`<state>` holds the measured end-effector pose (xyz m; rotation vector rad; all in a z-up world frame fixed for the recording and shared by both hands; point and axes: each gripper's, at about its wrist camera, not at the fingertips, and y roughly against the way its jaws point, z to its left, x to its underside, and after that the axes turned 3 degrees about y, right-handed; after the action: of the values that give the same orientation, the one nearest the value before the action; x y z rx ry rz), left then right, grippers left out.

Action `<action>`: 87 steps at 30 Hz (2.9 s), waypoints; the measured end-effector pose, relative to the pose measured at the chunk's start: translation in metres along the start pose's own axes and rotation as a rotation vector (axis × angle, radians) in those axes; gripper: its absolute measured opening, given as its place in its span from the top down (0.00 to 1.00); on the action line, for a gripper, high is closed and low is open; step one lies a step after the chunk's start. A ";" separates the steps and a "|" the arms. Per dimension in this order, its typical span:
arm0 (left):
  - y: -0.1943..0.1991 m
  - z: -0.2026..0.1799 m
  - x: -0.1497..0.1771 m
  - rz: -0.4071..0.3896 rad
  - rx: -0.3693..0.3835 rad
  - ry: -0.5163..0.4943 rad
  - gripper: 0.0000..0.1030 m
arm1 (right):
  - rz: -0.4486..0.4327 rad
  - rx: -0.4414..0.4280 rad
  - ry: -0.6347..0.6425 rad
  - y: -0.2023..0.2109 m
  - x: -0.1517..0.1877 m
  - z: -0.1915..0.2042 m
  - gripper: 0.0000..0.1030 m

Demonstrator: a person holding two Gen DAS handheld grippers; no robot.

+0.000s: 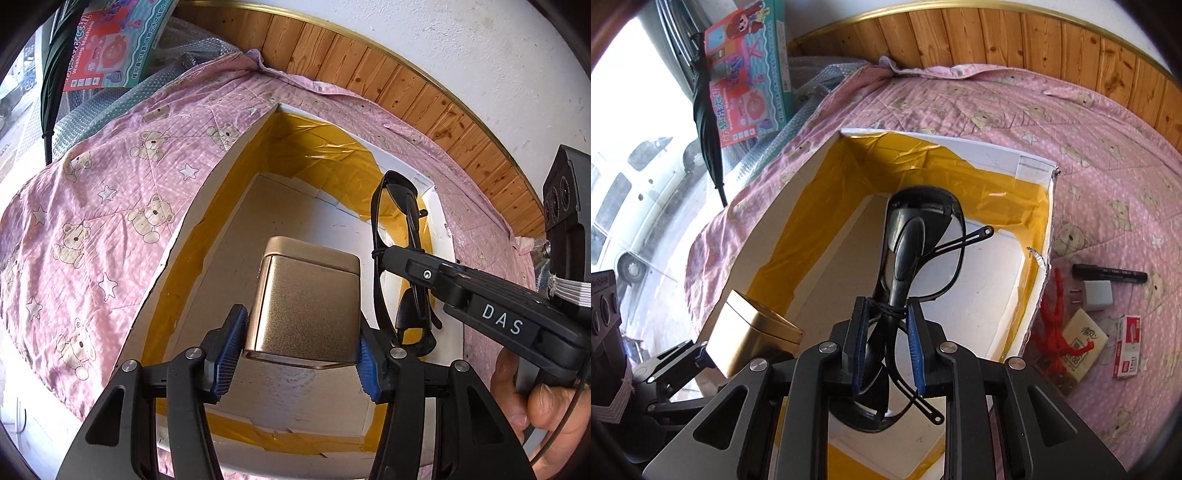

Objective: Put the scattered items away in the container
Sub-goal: 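Open the left tool to drop the tin while the right tool releases the sunglasses into the box, then withdraw both tools from the box toward the remaining items, then grasp the pink stapler with the right tool and lift it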

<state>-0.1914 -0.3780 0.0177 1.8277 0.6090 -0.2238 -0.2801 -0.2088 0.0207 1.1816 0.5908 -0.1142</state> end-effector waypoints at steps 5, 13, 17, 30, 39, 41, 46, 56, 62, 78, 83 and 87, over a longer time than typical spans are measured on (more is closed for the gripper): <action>-0.004 0.003 0.001 -0.002 -0.035 0.005 0.46 | -0.013 -0.011 -0.050 0.001 0.002 -0.010 0.72; 0.011 -0.001 0.008 -0.024 -0.022 0.010 0.46 | -0.068 -0.083 -0.081 0.027 0.027 -0.001 0.72; 0.018 -0.004 0.019 -0.025 -0.010 0.015 0.46 | -0.094 -0.090 -0.079 0.039 0.045 0.003 0.72; 0.051 -0.033 0.053 -0.069 0.022 -0.021 0.46 | -0.185 -0.113 -0.129 0.087 0.098 -0.018 0.71; 0.060 -0.082 0.070 -0.072 0.034 -0.108 0.44 | -0.239 -0.131 -0.210 0.121 0.137 -0.053 0.70; 0.060 -0.094 0.074 -0.070 0.039 -0.128 0.44 | -0.241 -0.135 -0.227 0.126 0.144 -0.061 0.69; 0.057 -0.117 0.083 -0.059 0.059 -0.155 0.44 | -0.243 -0.138 -0.259 0.133 0.159 -0.082 0.69; 0.033 -0.176 0.096 -0.006 0.085 -0.263 0.44 | -0.259 -0.118 -0.386 0.139 0.184 -0.148 0.69; 0.011 -0.203 0.101 0.031 0.097 -0.296 0.44 | -0.247 -0.111 -0.425 0.133 0.193 -0.173 0.69; -0.054 -0.226 0.108 0.143 0.093 -0.299 0.44 | -0.197 -0.073 -0.466 0.112 0.202 -0.222 0.69; -0.073 -0.213 0.110 0.168 0.066 -0.247 0.44 | -0.156 -0.099 -0.433 0.101 0.201 -0.223 0.69; -0.080 -0.203 0.113 0.185 0.059 -0.219 0.44 | -0.113 -0.105 -0.413 0.092 0.217 -0.217 0.69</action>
<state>-0.1653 -0.1382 -0.0290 1.8725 0.2817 -0.3149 -0.1427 0.0689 -0.0625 0.9851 0.2936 -0.4084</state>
